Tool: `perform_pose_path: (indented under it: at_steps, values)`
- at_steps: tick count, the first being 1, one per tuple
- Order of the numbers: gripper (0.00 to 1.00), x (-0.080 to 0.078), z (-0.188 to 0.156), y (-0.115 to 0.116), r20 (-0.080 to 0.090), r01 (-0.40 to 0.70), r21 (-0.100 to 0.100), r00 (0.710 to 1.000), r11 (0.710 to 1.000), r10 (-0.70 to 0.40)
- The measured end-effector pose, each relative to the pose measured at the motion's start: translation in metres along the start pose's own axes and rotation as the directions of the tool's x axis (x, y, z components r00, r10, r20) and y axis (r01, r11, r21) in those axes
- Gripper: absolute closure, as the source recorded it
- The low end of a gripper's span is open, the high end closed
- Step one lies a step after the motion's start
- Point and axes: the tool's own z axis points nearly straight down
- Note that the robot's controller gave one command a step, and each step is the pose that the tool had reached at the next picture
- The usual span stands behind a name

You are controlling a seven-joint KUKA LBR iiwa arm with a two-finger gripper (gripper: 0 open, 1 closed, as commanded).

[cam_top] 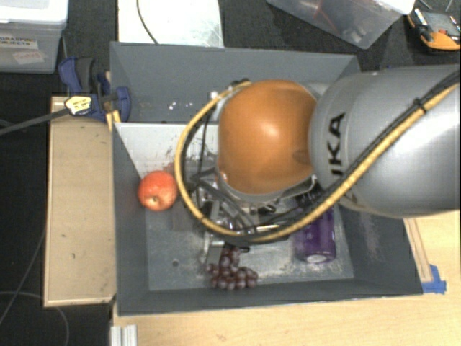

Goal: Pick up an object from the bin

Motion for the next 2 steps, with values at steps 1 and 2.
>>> perform_pose_path:
  at_steps: [1,2]
  values:
    - [0.00,-0.058,0.152,-0.076,0.005,-0.122,-0.003,0.993,0.993,0.122]
    - [0.00,-0.044,0.173,-0.077,0.022,0.506,0.002,0.862,0.862,-0.506]
